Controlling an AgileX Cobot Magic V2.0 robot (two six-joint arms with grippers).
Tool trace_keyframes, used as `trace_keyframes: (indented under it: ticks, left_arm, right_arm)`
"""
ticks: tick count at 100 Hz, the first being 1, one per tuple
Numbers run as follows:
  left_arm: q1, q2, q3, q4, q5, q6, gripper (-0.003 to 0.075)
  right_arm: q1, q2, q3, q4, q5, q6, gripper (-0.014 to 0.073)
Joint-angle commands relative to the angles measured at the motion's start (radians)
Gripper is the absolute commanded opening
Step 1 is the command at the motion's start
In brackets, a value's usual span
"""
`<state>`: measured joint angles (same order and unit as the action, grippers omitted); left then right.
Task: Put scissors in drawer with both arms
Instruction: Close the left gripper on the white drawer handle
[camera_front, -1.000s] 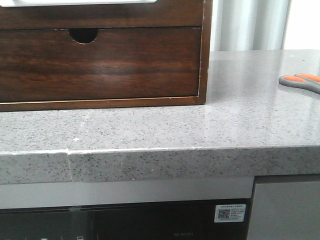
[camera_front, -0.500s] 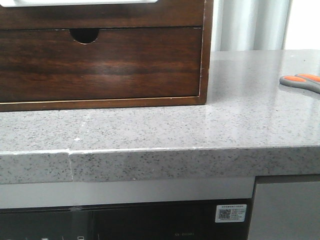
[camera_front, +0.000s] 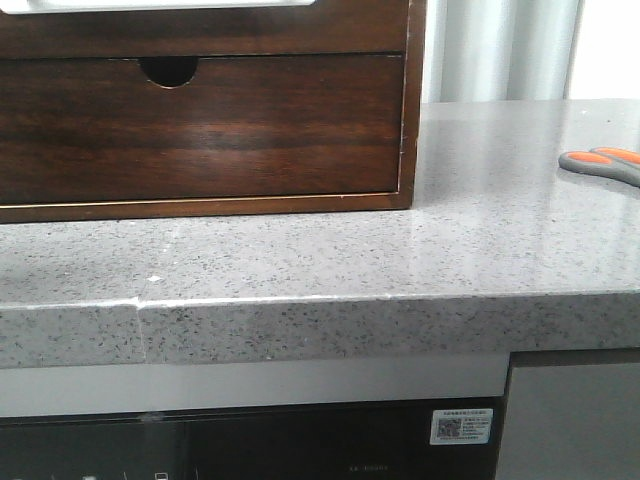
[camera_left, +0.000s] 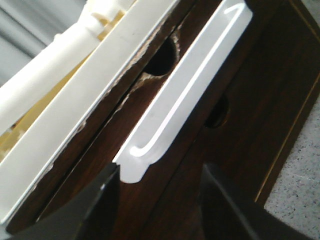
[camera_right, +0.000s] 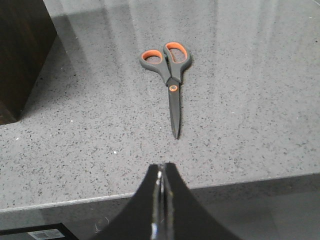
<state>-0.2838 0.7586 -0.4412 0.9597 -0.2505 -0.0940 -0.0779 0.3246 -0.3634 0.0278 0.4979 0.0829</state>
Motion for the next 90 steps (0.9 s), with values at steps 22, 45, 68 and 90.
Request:
trace_keyframes:
  ticks: [22,45,68,90]
  left_arm:
    - [-0.046,0.122,-0.113,0.109,-0.103,0.028,0.0321]
    - [-0.048,0.202,-0.172,0.128,-0.107,0.1,0.0321]
    - [-0.048,0.269,-0.204,0.16,-0.105,0.15,0.0321]
    - [-0.048,0.301,-0.245,0.179,-0.097,0.152,0.0321]
  right_arm:
    - [-0.005,0.017,-0.037,-0.001,-0.069,-0.009,-0.0106]
    - [-0.005,0.017,-0.037,-0.001,-0.069,-0.009,-0.0106]
    - [-0.005,0.017,-0.037,-0.001,-0.069,-0.009,-0.0106]
    - [-0.005,0.017,-0.037,-0.001,-0.069,-0.009,-0.0106]
